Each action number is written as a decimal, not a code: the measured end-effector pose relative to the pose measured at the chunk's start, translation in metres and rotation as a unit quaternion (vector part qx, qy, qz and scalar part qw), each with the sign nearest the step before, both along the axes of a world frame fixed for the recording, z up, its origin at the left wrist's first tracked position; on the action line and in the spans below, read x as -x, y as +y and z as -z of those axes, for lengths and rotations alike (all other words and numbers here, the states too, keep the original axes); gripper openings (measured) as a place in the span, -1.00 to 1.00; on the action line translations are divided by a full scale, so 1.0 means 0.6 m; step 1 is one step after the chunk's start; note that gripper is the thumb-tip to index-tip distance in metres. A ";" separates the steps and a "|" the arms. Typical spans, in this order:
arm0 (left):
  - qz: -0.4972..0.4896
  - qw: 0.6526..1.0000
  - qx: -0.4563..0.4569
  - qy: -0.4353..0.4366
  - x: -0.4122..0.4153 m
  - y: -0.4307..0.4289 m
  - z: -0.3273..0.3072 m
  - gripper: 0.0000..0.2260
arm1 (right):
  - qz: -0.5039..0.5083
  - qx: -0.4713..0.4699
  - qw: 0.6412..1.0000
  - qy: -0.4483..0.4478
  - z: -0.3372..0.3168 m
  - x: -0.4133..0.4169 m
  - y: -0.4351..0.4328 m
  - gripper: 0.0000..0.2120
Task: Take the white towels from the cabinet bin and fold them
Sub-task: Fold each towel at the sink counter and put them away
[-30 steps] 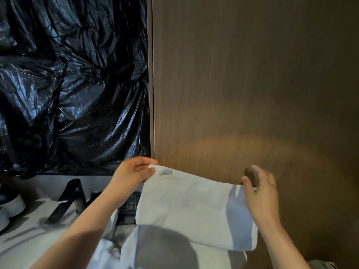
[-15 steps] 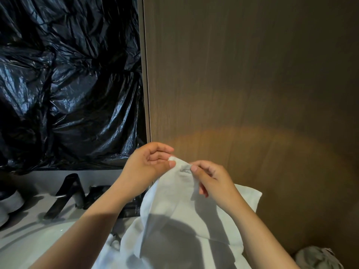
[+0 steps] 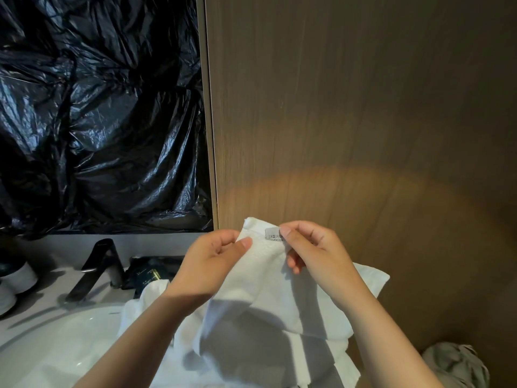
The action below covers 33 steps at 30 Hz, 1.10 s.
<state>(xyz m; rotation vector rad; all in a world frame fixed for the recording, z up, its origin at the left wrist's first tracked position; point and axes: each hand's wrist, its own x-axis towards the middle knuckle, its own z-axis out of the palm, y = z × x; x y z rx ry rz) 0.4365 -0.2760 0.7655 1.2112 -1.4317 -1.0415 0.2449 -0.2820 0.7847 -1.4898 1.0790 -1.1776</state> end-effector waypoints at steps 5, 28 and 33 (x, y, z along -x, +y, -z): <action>-0.019 0.997 0.003 0.071 0.017 0.013 -0.004 -0.66 | -0.010 -0.005 1.000 -0.006 -0.013 0.006 0.010 -0.80; -0.008 0.994 0.104 -0.017 0.071 0.064 -0.016 -0.86 | -0.035 0.074 0.989 0.123 -0.051 0.038 0.042 -0.87; -0.023 0.993 0.114 -0.022 0.073 0.067 -0.014 -0.88 | -0.031 0.069 0.986 0.148 -0.049 0.030 0.040 -0.66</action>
